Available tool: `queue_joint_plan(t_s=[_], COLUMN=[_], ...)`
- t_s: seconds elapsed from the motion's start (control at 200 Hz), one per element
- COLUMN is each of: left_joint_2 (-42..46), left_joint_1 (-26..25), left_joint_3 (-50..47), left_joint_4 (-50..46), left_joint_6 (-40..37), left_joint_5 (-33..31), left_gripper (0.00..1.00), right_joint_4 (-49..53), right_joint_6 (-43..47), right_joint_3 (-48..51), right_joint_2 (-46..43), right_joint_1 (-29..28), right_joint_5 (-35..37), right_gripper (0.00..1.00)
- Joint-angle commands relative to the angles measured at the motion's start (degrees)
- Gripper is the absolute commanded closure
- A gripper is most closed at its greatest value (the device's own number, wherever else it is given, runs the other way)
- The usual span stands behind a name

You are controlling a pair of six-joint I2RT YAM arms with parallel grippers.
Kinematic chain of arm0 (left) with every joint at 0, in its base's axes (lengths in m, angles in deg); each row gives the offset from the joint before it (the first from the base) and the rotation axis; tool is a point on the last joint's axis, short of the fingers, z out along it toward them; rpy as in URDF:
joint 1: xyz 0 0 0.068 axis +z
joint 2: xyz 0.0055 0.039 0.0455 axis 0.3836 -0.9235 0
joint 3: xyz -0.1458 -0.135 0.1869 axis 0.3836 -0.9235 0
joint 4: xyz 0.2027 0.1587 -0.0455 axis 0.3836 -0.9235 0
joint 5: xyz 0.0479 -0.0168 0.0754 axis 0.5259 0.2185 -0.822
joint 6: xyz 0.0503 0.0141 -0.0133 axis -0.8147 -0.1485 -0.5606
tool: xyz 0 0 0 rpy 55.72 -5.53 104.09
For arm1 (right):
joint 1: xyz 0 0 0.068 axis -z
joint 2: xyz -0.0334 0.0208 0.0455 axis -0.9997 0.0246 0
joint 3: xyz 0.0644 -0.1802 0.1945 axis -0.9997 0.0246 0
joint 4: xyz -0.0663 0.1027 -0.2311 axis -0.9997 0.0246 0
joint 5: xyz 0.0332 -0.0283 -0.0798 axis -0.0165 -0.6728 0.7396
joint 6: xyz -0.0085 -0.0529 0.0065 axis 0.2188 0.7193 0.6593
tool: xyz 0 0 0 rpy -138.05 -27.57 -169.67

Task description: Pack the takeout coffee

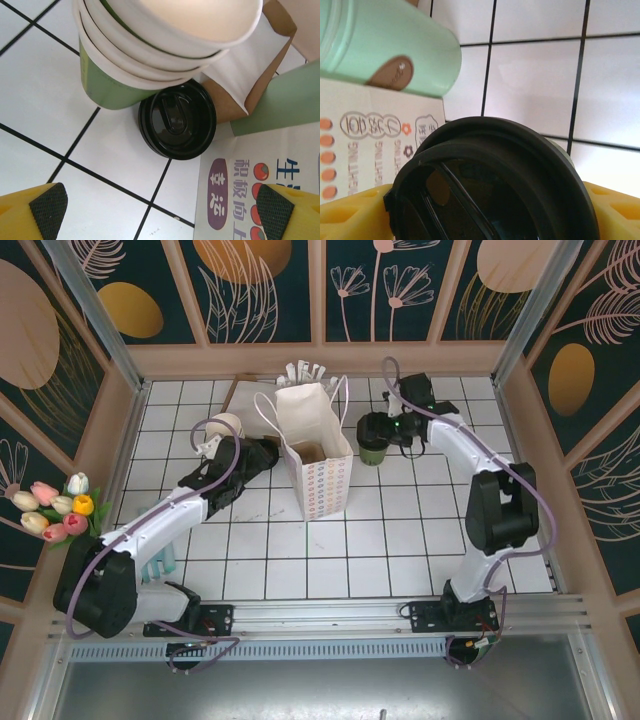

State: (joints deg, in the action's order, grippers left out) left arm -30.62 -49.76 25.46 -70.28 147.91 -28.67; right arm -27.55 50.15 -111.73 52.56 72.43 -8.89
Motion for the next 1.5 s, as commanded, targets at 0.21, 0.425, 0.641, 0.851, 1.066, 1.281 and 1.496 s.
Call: queue_joint_plan(t_s=[0.21, 0.425, 0.641, 0.851, 1.066, 1.281, 1.496], left_joint_2=[0.7, 0.7, 1.7, 1.2, -0.3, -1.5, -1.1], left_joint_1=[0.4, 0.4, 0.4, 0.4, 0.4, 0.4, 0.4], left_joint_3=[-0.3, 0.7, 0.5, -0.5, 0.1, 0.5, 0.9], left_joint_4=[-0.6, 1.2, 0.8, 1.9, 2.3, 2.4, 2.1], left_joint_6=[0.3, -2.4, -2.5, -2.3, -3.0, -3.7, -4.8], left_joint_5=[-3.4, -1.3, -2.2, -1.6, -1.0, -0.3, -1.2], left_gripper=[0.01, 0.02, 0.02, 0.02, 0.01, 0.01, 0.01], right_joint_4=[1.8, 2.2, 2.5, 1.7, 3.2, 6.8, 8.7], right_joint_6=[1.8, 3.7, 5.6, 7.0, 6.1, 1.3, -16.1], right_joint_3=[12.5, 17.9, 20.2, 22.3, 20.6, 18.3, 16.4], right_joint_2=[-10.4, -14.3, -15.0, -16.1, -18.3, -19.8, -19.6], right_joint_1=[0.2, -0.2, -0.2, 0.3, 0.5, 0.5, -0.5], right_joint_5=[2.0, 2.9, 2.7, 2.4, 5.9, 11.2, 11.7], right_gripper=[0.18, 0.17, 0.15, 0.11, 0.01, 0.01, 0.01])
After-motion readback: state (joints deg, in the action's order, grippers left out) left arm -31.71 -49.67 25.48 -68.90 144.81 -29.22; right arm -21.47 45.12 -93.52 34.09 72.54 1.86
